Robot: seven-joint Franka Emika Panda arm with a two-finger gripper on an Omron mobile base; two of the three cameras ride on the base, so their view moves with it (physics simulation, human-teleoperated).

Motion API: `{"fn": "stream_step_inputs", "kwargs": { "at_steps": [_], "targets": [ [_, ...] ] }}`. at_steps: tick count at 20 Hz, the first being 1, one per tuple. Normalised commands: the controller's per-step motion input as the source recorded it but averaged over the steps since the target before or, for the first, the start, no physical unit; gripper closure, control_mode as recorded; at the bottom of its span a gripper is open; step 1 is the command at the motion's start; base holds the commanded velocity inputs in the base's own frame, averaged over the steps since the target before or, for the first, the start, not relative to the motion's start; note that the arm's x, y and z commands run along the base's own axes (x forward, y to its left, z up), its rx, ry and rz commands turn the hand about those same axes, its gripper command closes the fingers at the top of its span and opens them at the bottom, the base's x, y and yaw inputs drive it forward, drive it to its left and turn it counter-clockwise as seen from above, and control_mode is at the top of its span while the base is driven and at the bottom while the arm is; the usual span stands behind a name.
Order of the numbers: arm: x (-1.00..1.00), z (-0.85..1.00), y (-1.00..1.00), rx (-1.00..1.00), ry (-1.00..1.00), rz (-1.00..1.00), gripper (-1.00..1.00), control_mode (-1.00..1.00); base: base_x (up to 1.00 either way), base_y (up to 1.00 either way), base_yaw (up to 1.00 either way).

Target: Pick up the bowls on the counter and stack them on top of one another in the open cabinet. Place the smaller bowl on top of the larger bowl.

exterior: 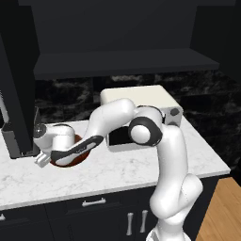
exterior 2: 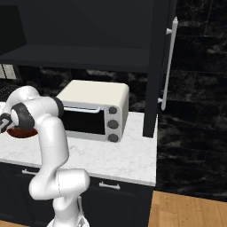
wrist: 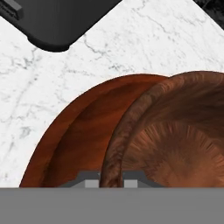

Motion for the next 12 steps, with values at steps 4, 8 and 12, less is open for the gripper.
{"fn": "stream_step_inputs", "kwargs": {
  "at_steps": [4, 8, 12],
  "targets": [
    [0.00, -0.37, 0.04, 0.02, 0.03, 0.06, 1.00, -1.00, 0.00, 0.00, 0.00],
    [-0.08, -0.04, 0.02, 0.01, 0.01, 0.02, -1.00, -1.00, 0.00, 0.00, 0.00],
    [-0.33, 0.03, -0.01, 0.00, -0.01, 0.00, -1.00, -1.00, 0.00, 0.00, 0.00]
  ]
}}
